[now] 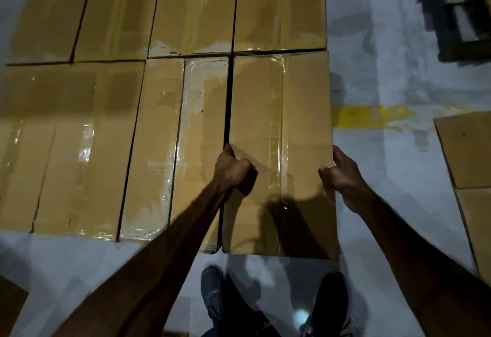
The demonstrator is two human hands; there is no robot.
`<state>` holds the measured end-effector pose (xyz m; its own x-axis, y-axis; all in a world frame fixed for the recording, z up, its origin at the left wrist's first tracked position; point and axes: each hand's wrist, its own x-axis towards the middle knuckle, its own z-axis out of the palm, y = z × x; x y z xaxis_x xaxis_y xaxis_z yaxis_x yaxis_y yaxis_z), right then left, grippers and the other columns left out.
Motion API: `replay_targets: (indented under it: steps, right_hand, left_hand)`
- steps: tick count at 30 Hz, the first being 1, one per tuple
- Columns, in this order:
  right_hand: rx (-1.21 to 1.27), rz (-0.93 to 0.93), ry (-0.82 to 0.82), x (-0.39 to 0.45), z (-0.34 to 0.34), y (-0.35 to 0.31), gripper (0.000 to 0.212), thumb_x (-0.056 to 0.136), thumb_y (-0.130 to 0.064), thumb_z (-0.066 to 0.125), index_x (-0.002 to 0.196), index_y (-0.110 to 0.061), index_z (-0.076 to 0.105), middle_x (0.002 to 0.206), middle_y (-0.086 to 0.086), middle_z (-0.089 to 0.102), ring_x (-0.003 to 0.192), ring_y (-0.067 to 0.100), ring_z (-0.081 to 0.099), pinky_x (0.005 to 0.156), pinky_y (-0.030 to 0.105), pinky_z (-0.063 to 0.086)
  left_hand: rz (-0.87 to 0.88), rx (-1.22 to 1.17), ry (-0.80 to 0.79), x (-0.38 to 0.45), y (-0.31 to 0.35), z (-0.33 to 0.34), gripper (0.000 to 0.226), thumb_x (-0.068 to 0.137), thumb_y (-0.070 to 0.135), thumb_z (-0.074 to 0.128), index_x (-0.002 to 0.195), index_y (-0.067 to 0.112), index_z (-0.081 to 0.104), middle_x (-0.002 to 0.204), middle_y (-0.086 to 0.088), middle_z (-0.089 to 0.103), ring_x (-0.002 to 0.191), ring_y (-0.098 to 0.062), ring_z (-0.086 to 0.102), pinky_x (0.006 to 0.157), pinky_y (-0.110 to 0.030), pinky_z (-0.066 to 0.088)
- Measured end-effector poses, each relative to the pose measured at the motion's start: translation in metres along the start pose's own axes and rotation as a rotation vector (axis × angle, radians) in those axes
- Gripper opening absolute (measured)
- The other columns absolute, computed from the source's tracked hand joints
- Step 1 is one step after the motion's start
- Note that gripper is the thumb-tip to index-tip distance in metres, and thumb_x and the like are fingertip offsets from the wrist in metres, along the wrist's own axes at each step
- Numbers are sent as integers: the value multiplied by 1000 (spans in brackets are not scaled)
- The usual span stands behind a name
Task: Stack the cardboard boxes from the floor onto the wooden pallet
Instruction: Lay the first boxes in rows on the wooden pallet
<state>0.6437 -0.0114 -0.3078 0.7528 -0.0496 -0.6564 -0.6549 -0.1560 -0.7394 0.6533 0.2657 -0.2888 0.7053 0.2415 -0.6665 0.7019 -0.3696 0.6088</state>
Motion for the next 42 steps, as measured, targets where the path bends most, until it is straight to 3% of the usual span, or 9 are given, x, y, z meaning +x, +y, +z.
replay_targets:
  steps: [3,8,10,13,18,23,28,34,42]
  right_hand:
    - [-29,-21,5,2,0,1,59,97,11,54,143,-27,58,119,-16,71,108,10,70,85,31,60]
    - [-57,-92,-5,-1,0,10,60,94,10,56,142,-26,57,119,-24,70,109,-2,68,83,17,57]
    - [-75,-86,-7,-2,1,20,61,89,-11,62,148,-24,55,127,-16,70,117,7,67,94,26,57]
    - [-53,5,16,-8,1,38,72,81,-43,63,152,-31,52,139,-4,66,127,24,62,109,52,52]
    - [-85,194,-10,-39,10,62,68,82,-84,63,139,-49,53,135,-7,65,124,24,62,106,56,53]
    - [-7,209,19,-54,26,80,68,96,-62,64,152,-27,50,144,-7,51,134,17,47,112,37,37]
    - [-8,338,93,-52,27,96,83,84,-68,70,152,-23,53,149,10,57,134,36,54,115,56,43]
    - [-36,364,149,-56,31,102,89,72,-83,70,140,-26,60,131,12,63,117,38,61,104,60,51]
    - [-22,333,165,-54,29,106,103,55,-93,73,135,-29,64,124,11,68,111,37,64,101,59,53]
  left_hand:
    - [14,67,37,-5,4,6,43,76,20,77,115,19,59,103,0,69,93,-21,68,85,-44,64]
    - [184,207,200,-23,7,21,33,80,15,71,112,9,64,92,3,63,84,-15,63,83,-41,62]
    - [279,336,288,-31,-4,18,47,83,14,71,129,10,61,116,-8,65,108,-23,61,94,-41,54]
    - [318,614,299,-30,-34,5,78,87,30,70,154,6,40,160,-17,39,147,-36,35,115,-55,42]
    - [317,816,39,-29,-75,-12,105,96,57,57,168,11,-5,175,-9,-12,162,-29,-9,130,-53,8]
    - [340,811,-10,-26,-76,-14,110,91,66,48,167,12,-10,174,-7,-18,161,-27,-14,131,-51,5]
    - [366,815,-17,-23,-80,-14,110,93,57,57,166,10,-11,174,-8,-18,161,-28,-14,130,-49,4]
    - [379,808,-37,-21,-81,-17,112,94,47,65,166,10,-11,174,-8,-18,161,-27,-15,127,-42,-3]
    - [376,805,-69,-18,-84,-18,113,95,46,67,165,10,-13,174,-8,-21,160,-27,-19,131,-47,1]
